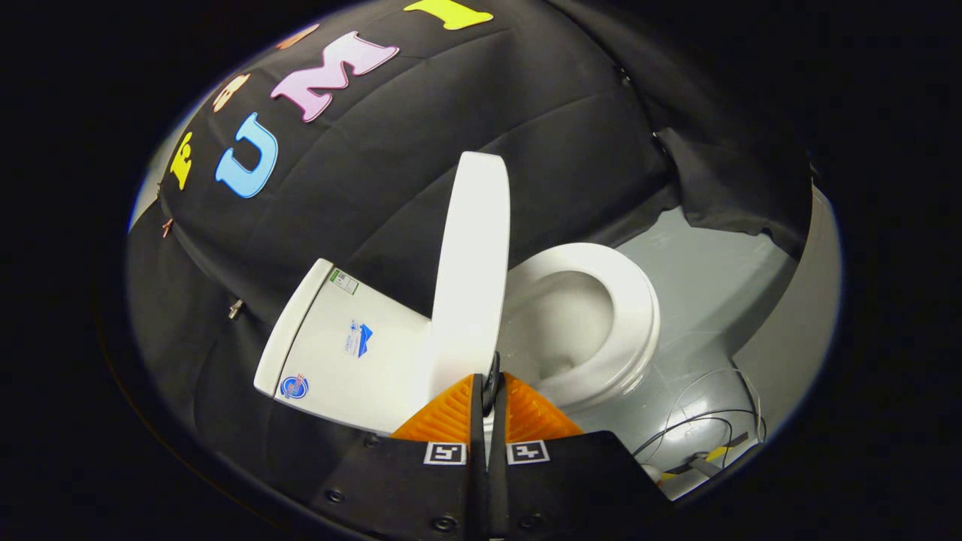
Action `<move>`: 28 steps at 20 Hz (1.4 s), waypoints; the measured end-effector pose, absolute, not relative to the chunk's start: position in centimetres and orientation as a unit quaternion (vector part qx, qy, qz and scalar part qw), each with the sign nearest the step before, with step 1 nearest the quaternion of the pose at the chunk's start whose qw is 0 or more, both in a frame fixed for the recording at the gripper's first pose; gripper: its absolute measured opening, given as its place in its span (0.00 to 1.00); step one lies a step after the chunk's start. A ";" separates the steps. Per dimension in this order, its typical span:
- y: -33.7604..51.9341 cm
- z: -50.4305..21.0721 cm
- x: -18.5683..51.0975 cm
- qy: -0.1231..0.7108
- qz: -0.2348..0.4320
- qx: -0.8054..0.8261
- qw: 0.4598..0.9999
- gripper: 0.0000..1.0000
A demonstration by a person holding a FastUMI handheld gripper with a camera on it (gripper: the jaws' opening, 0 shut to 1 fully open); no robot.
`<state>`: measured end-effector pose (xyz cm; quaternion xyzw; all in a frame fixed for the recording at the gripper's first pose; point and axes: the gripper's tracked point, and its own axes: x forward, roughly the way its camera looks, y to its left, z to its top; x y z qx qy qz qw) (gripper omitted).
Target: Open the toilet lid.
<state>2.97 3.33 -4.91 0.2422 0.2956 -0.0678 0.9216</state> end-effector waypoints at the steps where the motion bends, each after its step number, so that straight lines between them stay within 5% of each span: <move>1: 3.6 -4.7 3.1 0.297 -0.067 0.239 0.922 0.05; 28: 13.0 -0.4 4.8 0.331 -0.091 0.122 0.931 0.05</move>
